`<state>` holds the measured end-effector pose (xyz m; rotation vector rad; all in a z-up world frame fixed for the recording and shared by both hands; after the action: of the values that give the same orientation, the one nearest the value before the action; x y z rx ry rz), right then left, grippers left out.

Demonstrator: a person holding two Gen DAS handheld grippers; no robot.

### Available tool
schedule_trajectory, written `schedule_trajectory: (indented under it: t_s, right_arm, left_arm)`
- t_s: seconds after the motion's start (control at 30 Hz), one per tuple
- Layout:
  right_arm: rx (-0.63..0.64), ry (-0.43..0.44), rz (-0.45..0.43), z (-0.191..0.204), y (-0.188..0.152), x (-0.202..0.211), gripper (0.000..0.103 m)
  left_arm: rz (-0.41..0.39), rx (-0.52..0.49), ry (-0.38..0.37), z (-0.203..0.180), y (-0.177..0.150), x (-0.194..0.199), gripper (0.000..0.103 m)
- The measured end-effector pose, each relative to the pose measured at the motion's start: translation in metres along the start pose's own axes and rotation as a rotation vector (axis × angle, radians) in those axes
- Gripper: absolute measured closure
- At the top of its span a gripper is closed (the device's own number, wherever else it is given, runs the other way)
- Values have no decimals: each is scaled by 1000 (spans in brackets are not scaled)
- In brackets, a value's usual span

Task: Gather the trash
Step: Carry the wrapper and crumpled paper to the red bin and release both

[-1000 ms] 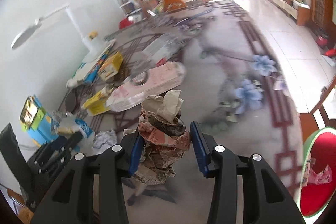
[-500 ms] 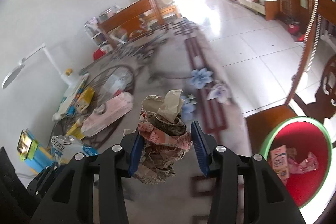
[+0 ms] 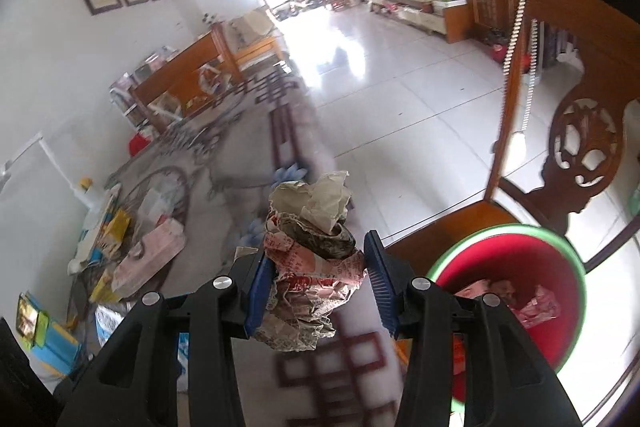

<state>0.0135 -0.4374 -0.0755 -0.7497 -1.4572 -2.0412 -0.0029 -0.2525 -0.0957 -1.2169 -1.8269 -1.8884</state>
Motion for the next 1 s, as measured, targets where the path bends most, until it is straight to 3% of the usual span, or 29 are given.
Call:
schedule_trajectory:
  t_s: [0.5, 0.63, 1.0]
  right_arm:
    - [-101, -182, -15, -76, 1, 16, 60]
    - [-201, -155, -22, -107, -4, 25, 60]
    - [-371, -205, -53, -159, -18, 39, 58]
  left_arm:
    - [135, -41, -152, -64, -16, -33, 68]
    - [153, -63, -186, -82, -9, -43, 68]
    - [157, -154, -265, -153, 11, -60, 68]
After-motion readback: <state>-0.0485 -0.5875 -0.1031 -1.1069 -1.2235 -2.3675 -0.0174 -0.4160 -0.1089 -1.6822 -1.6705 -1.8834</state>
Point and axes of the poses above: each gripper's, at about its wrist camera, not at the fingertips, and x roughly against the way its jaws point, z to its left, y to its top, the point moved 5 cm from there along -x, roughly the way its jaws point, and after that the axes turned 7 degrees about x, right-handed, at the moved point
